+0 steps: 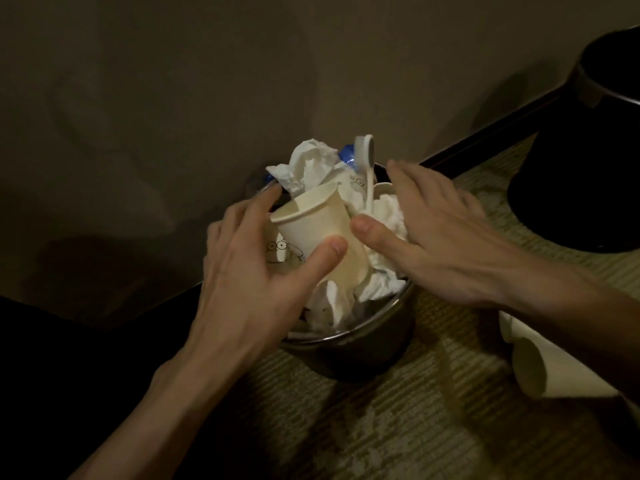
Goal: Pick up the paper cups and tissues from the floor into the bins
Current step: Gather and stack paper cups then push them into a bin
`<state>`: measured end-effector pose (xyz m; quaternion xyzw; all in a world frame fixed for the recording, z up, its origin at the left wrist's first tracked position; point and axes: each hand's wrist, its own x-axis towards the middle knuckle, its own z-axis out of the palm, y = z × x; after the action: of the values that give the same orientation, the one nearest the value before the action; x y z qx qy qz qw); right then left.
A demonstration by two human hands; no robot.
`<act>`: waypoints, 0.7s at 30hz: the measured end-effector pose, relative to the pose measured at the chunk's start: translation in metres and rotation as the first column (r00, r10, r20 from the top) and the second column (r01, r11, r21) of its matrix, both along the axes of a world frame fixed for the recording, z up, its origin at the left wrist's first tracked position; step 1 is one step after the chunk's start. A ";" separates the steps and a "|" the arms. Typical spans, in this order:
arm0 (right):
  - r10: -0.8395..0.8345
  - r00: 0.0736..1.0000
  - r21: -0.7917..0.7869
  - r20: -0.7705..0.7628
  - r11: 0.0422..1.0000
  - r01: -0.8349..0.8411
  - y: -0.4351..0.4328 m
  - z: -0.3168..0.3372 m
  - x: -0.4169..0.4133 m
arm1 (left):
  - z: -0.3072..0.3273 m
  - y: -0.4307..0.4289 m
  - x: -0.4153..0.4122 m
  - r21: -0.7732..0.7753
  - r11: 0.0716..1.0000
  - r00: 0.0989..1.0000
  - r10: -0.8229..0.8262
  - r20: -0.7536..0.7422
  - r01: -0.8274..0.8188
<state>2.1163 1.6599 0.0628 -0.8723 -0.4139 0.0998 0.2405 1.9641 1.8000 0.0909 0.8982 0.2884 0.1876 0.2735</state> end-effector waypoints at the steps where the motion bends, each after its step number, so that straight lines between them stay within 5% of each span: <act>1: -0.009 0.998 0.024 -0.065 1.000 0.011 -0.002 0.004 -0.001 | 0.003 -0.001 -0.002 -0.019 1.000 1.000 0.005 0.016 -0.005; 5: -0.058 0.982 0.119 -0.181 0.990 0.080 -0.012 0.020 0.001 | 0.022 -0.009 -0.007 0.100 0.995 0.985 0.010 0.174 -0.028; 9: -0.202 0.976 0.309 -0.081 0.926 0.217 -0.048 0.033 -0.003 | 0.054 -0.037 0.000 0.274 0.945 0.887 -0.276 0.370 0.180; 13: -0.194 0.965 0.109 -0.176 0.971 0.215 -0.129 0.014 -0.043 | 0.046 -0.101 0.025 0.192 0.738 0.755 -0.655 -0.022 0.647; 16: -0.209 0.914 0.033 -0.349 0.972 0.235 -0.199 -0.020 -0.088 | 0.004 -0.153 0.040 0.175 0.509 0.531 -0.735 -0.421 0.843; 21: -0.404 0.840 -0.145 -0.363 0.915 0.377 -0.292 -0.095 -0.148 | -0.085 -0.216 0.029 -0.051 0.173 0.110 -0.801 -0.589 0.984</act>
<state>1.9688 1.3684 -0.0320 -0.9090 -0.1683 0.2320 0.3026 1.9936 1.5836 0.0056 0.9241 -0.3108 -0.2082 0.0780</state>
